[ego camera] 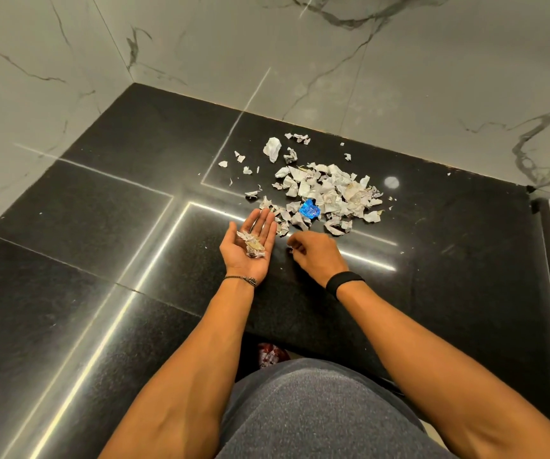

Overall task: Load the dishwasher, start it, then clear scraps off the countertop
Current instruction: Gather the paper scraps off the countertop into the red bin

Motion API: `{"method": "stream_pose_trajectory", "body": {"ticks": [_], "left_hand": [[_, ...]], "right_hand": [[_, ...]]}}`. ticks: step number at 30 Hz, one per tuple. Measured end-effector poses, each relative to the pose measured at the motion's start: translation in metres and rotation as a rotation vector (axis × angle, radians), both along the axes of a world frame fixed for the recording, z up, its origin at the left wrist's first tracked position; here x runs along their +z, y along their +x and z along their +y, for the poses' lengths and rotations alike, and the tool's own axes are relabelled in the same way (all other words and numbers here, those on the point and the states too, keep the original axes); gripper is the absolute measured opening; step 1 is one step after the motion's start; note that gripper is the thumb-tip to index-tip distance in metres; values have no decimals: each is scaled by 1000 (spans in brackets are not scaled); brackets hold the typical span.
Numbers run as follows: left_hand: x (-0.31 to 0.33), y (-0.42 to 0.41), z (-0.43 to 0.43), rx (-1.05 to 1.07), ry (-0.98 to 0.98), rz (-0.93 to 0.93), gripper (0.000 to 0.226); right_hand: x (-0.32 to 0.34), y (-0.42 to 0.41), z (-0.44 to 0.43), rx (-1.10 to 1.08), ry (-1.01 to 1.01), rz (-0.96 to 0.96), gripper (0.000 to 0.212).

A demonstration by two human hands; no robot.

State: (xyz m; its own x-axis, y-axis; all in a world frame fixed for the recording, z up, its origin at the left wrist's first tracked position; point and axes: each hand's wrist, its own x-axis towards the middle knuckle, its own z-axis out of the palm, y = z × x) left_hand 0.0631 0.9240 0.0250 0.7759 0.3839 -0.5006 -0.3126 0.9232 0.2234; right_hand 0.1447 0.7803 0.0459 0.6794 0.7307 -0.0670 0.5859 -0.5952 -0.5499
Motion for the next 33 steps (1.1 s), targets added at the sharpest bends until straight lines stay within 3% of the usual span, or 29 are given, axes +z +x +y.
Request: {"method": "stream_pose_trajectory", "body": {"ticks": [11,14,18,24,33], "left_hand": [[-7,-5,1,29,23,45,56],[-6,-4,4,37,29,65,55],[-4,-2,6,59,35,75,54],[-3,11,0,44,53,63,55],[-8,22,1,7,44,2,56]], "right_hand": [[3,7,14,233,-159,-180,14],[-1,8,15,113,-96,-77,14],[6,10,21,-155,200,249,16],[34,0,42,19,421,362,11],[35,10,47,39,378,335,18]]}}
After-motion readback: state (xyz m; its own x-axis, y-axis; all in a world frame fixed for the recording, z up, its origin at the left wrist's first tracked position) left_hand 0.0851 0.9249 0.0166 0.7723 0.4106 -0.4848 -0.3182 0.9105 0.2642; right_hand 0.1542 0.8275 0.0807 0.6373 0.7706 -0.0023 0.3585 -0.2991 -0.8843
